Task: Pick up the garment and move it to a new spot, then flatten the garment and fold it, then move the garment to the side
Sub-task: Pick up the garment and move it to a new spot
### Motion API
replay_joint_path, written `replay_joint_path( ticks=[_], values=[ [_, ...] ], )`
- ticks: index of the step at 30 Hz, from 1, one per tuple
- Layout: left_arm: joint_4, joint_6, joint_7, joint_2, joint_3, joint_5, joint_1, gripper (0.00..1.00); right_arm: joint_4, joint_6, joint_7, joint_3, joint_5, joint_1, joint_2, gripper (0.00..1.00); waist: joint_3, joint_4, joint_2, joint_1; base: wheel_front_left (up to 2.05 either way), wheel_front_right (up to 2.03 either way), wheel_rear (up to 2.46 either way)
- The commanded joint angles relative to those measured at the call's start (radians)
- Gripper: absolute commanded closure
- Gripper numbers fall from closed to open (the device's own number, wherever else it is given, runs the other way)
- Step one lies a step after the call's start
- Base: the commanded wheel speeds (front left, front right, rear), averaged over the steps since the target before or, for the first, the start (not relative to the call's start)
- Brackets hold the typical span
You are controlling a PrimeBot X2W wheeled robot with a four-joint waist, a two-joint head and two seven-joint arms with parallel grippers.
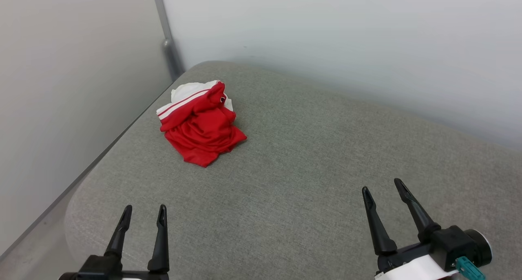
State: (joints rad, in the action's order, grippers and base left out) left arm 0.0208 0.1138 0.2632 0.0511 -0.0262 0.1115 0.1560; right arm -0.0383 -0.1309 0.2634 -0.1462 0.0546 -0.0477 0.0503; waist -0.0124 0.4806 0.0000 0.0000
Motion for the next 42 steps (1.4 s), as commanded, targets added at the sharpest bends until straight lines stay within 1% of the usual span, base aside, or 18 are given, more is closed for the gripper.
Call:
replay_joint_path(
  ticks=[1,6,8,13,17,20,21,25,27,29,32,36,40,42],
  values=[
    [0.002,0.000,0.002,-0.001,-0.003,0.006,-0.011,0.00,0.004,0.000,0.002,0.002,-0.006,-0.004,0.000,0.00,0.008,-0.008,0.0000,0.0000,0.00,0.00,0.00],
    [0.017,0.000,0.002,-0.001,-0.014,0.033,-0.068,0.00,0.019,0.000,0.002,0.019,-0.031,0.017,0.000,0.00,0.058,-0.027,0.0000,0.0000,0.00,0.00,0.00],
    [0.002,-0.004,0.002,-0.001,-0.031,0.066,-0.094,0.00,0.027,0.000,0.002,0.021,-0.049,0.032,0.000,0.00,0.087,-0.041,0.0000,0.0000,0.00,0.00,0.00],
    [-0.059,0.005,0.002,0.001,-0.072,0.060,-0.198,0.00,0.047,0.000,0.002,0.034,-0.096,0.054,0.000,0.00,0.163,-0.083,0.0000,0.0000,0.00,0.00,0.00],
    [-0.162,0.013,0.002,0.062,-0.089,0.088,-0.316,0.00,0.071,0.000,0.002,0.041,-0.140,0.079,0.000,0.00,0.237,-0.123,0.0000,0.0000,0.00,0.00,0.00],
    [-0.265,0.015,-0.027,0.147,-0.084,0.131,-0.434,0.00,0.090,0.000,0.002,0.050,-0.172,0.094,0.000,0.00,0.294,-0.152,0.0000,0.0000,0.00,0.00,0.00],
    [-0.296,0.016,-0.056,0.184,-0.076,0.150,-0.471,0.00,0.097,0.000,0.002,0.049,-0.186,0.101,0.001,0.00,0.314,-0.163,0.0000,0.0000,0.00,0.00,0.00],
    [-0.406,0.016,-0.168,0.340,-0.008,0.222,-0.613,0.00,0.124,0.000,0.002,0.056,-0.227,0.115,0.014,0.00,0.383,-0.202,0.0000,0.0000,0.00,0.00,0.00],
    [-0.449,0.016,-0.223,0.406,0.035,0.281,-0.677,0.00,0.132,0.000,0.002,0.060,-0.243,0.119,0.017,0.00,0.415,-0.220,0.0000,0.0000,0.00,0.00,0.00],
    [-0.491,0.016,-0.299,0.473,0.079,0.351,-0.729,0.00,0.140,0.000,0.002,0.063,-0.251,0.122,0.018,0.00,0.445,-0.238,0.0000,0.0000,0.00,0.00,0.00],
    [-0.537,0.015,-0.435,0.542,0.127,0.486,-0.802,0.00,0.152,0.000,0.002,0.070,-0.263,0.132,0.021,0.00,0.488,-0.262,0.0000,0.0000,0.00,0.00,0.00],
    [-0.554,0.015,-0.571,0.627,0.165,0.639,-0.875,0.00,0.164,0.000,0.002,0.078,-0.270,0.138,0.023,0.00,0.541,-0.291,0.0000,0.0000,0.00,0.00,0.00],
    [-0.570,0.015,-0.717,0.687,0.205,0.780,-0.928,0.00,0.176,0.000,0.002,0.073,-0.273,0.148,0.022,0.00,0.585,-0.313,0.0000,0.0000,0.00,0.00,0.00],
    [-0.583,0.015,-0.769,0.713,0.214,0.829,-0.953,0.00,0.178,0.000,0.002,0.070,-0.278,0.155,0.021,0.00,0.607,-0.323,0.0000,0.0000,0.00,0.00,0.00]
  ],
)
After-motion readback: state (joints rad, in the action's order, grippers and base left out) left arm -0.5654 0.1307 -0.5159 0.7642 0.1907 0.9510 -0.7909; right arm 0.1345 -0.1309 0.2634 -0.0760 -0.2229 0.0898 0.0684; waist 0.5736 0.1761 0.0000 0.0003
